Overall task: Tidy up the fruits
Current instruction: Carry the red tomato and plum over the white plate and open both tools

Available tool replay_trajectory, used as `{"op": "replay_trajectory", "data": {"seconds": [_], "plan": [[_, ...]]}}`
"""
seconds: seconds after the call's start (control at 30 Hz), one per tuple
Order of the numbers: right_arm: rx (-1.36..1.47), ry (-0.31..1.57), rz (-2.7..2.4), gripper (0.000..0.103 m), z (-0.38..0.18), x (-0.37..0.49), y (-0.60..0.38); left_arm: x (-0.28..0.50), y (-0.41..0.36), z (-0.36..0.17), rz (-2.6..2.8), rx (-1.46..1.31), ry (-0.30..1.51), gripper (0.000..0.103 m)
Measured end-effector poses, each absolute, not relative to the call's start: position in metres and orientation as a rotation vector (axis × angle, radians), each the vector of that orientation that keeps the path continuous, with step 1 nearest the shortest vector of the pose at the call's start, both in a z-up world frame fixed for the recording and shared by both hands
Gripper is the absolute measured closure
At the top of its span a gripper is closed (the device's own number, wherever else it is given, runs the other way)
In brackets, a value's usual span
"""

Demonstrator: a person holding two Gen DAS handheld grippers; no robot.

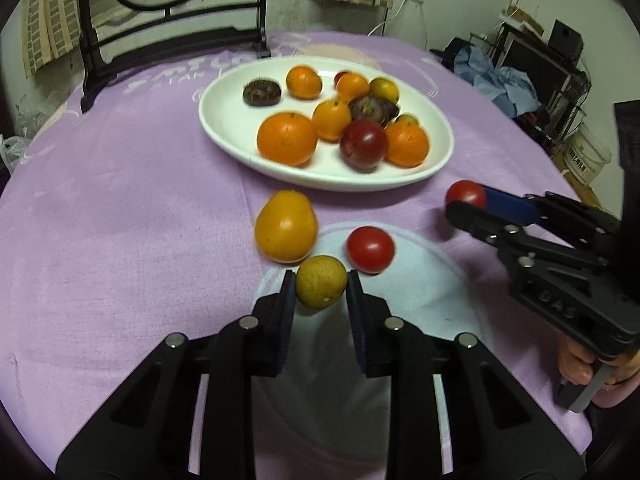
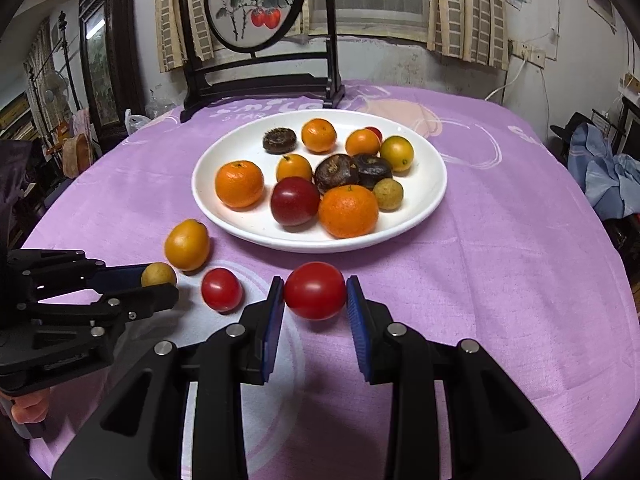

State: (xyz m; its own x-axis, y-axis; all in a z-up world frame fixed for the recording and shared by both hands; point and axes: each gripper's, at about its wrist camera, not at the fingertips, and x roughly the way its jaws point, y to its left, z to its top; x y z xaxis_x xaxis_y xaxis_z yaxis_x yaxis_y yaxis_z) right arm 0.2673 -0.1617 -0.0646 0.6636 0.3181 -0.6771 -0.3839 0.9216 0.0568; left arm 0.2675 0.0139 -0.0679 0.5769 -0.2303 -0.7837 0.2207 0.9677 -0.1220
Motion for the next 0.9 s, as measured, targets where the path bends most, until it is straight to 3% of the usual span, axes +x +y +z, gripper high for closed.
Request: {"op": "replay_trajectory", "data": {"seconds": [0.43,0.9], "plan": [[0.028,0.580,0.395,0.071,-0.037,0.271,-0.172,0.277,0.022,-0.024,-0.237,-0.100,0.721,0.077],[0.150,0.593,0.324,0.071,-0.034,0.357,-0.182,0.370,0.025,-0.020,-0.120,-0.128,0.733,0.077]]}}
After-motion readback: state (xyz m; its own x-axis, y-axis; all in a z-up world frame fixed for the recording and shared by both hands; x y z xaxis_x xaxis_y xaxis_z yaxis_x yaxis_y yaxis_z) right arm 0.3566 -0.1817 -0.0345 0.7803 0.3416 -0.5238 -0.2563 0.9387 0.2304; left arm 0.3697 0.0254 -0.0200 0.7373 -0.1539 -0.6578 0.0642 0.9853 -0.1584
